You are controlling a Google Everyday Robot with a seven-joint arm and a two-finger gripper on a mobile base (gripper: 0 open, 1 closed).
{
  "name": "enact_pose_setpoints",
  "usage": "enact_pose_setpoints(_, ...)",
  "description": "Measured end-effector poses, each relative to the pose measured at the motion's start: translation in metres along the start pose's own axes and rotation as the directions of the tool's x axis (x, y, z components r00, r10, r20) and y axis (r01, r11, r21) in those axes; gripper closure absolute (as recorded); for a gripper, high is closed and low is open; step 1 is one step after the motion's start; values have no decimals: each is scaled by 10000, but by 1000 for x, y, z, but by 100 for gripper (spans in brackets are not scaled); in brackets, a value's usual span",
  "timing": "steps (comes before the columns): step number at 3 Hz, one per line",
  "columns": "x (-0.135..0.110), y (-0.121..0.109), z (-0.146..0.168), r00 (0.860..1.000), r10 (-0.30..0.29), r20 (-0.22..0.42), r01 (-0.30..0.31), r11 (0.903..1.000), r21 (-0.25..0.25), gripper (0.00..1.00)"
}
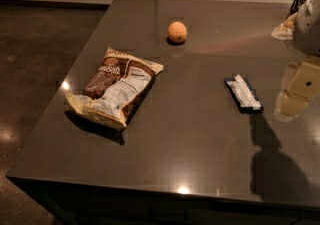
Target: Pick rxbar blueberry
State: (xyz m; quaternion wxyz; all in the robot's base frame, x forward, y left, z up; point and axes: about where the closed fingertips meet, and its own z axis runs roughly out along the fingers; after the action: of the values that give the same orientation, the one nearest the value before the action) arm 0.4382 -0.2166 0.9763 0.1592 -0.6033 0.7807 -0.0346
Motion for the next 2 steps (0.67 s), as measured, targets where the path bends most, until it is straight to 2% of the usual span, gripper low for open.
enact_pose_setpoints(2, 0, -3, 1, 9999, 91, -71, -92, 9999, -99, 0)
